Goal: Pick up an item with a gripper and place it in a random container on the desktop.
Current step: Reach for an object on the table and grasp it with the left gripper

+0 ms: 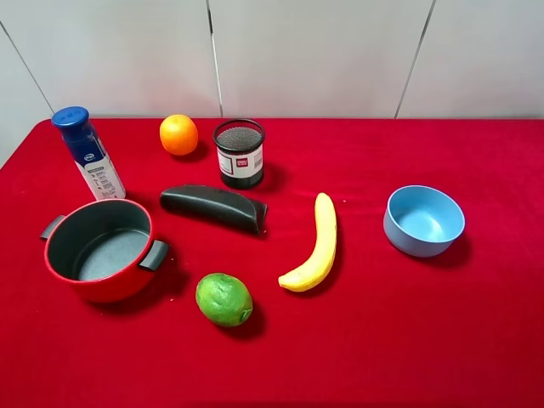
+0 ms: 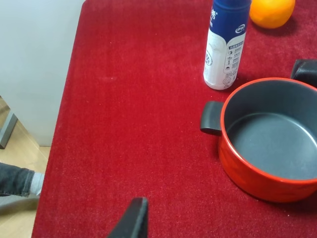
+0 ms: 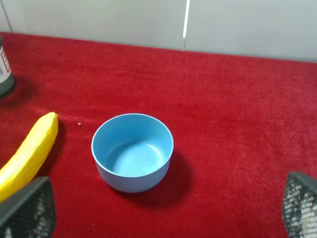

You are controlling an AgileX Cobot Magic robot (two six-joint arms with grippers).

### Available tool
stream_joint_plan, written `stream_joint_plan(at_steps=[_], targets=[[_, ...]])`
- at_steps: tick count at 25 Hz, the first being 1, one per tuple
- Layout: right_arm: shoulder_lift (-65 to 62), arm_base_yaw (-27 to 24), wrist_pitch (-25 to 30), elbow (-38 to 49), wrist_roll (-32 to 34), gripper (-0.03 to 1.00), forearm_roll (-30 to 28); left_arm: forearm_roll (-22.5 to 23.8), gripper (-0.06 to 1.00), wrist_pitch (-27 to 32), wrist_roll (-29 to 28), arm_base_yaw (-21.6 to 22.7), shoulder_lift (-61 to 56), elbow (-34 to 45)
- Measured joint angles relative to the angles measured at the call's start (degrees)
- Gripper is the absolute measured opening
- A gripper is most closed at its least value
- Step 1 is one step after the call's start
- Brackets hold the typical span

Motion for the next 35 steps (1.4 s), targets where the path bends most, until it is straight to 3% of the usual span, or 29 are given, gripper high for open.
stream_joint_plan(at_steps=[35], targets=[[0.0,0.0,0.0,0.0,0.0,0.69,0.0,0.0,0.98,0.0,-0.1,0.0,0.0,0.0]])
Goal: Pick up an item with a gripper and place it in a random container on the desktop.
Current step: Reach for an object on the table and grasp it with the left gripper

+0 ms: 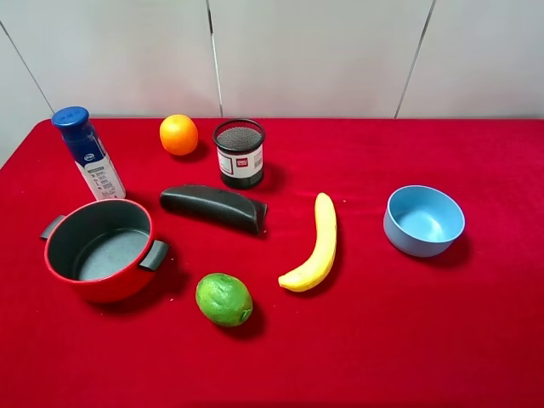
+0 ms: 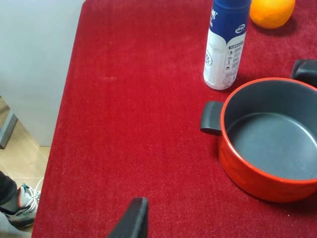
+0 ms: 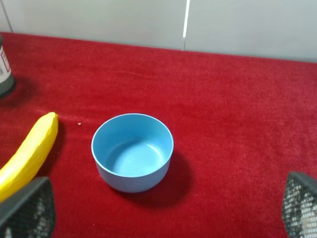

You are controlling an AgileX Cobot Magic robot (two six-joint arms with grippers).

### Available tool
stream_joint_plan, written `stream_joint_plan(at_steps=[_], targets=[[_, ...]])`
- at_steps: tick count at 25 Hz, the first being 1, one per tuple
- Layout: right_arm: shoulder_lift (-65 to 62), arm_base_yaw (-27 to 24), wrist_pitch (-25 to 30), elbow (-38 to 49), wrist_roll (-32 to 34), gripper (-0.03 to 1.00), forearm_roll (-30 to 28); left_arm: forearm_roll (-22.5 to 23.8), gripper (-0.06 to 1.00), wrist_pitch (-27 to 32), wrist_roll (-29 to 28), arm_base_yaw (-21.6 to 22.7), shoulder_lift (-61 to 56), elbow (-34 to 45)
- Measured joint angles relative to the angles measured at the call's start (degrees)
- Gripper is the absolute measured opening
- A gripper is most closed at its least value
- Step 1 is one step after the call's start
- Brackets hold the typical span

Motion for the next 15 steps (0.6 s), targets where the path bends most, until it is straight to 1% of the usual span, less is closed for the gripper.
stream_joint_plan(at_steps=[11,15], targets=[[0.0,0.0,0.0,0.0,0.0,0.69,0.0,0.0,0.98,0.0,0.0,0.0,0.0,0.0],[0.0,0.0,0.0,0.0,0.0,0.69,0.0,0.0,0.98,0.2,0.0,0.0,2.2,-0.9]])
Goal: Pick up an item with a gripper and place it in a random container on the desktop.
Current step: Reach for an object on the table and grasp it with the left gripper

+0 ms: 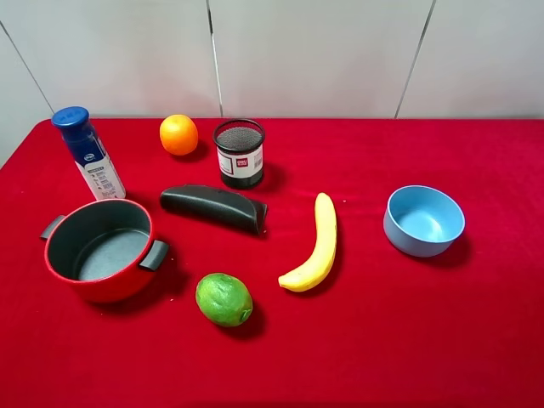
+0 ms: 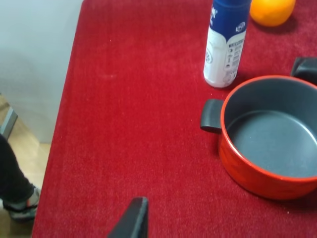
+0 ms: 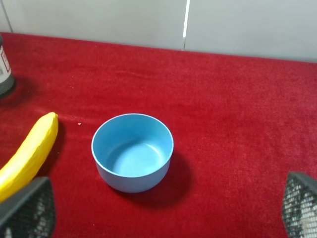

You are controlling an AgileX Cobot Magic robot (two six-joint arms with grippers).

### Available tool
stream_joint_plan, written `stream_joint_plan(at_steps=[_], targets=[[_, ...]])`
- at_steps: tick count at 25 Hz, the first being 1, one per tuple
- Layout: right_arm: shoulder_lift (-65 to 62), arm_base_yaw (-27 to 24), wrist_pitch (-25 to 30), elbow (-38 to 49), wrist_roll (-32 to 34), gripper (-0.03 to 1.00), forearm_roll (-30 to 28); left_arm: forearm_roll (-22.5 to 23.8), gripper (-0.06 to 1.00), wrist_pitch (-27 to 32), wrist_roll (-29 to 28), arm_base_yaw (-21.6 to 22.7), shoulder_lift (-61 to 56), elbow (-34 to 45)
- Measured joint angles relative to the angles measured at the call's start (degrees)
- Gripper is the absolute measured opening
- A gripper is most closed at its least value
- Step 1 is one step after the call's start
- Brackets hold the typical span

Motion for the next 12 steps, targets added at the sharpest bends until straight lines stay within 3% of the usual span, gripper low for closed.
stream_joint_plan(at_steps=[12], targets=[[0.0,0.0,0.0,0.0,0.0,0.69,0.0,0.0,0.98,-1.0,1.2,0.0,22.8,-10.7]])
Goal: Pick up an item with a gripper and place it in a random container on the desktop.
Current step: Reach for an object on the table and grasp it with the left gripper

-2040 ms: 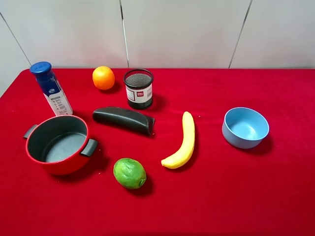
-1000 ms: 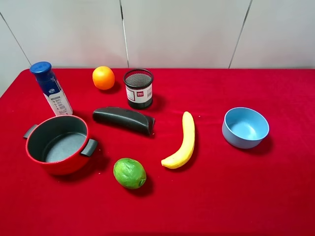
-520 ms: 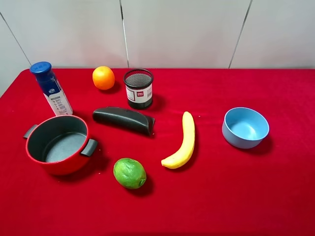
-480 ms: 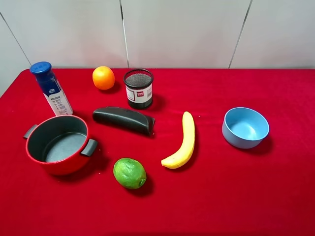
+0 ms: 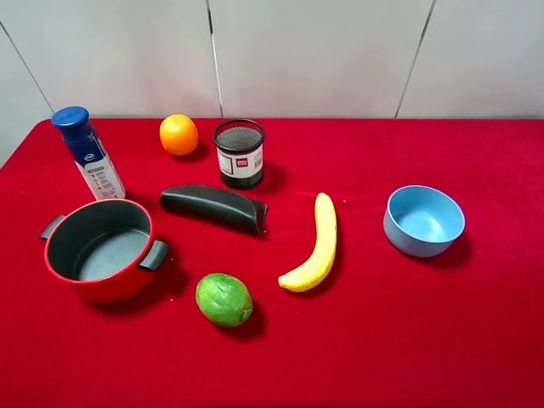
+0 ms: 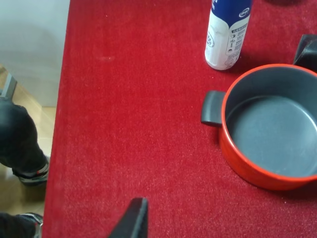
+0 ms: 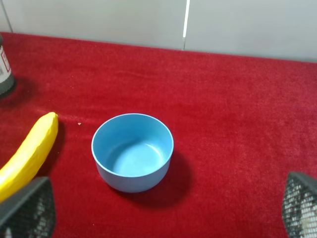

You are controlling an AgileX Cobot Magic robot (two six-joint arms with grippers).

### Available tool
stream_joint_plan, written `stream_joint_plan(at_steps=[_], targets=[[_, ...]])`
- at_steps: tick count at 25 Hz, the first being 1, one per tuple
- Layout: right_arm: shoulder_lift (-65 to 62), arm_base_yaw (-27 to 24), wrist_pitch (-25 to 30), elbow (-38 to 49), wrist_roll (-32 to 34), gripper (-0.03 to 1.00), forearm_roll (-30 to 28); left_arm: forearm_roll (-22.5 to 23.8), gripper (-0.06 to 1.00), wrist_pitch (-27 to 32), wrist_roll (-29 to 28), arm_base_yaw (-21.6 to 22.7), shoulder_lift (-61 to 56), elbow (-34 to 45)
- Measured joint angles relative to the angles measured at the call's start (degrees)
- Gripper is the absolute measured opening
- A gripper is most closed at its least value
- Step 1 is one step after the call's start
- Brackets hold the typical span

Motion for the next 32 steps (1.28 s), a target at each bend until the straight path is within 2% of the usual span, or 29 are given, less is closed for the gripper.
stream_joint_plan(at_steps=[9,28,32], targets=[[0.0,0.0,0.0,0.0,0.0,0.69,0.0,0.0,0.98,-0.8,2.6,0.0,17.8,-12.3],[0.0,0.0,0.0,0.0,0.0,0.69,0.0,0.0,0.98,-0.8,5.4,0.0,47.9,-38.6],[0.0,0.0,0.0,0.0,0.0,0.69,0.0,-2.0,0.98,-0.6,6.3,0.0,53.8,-44.0]])
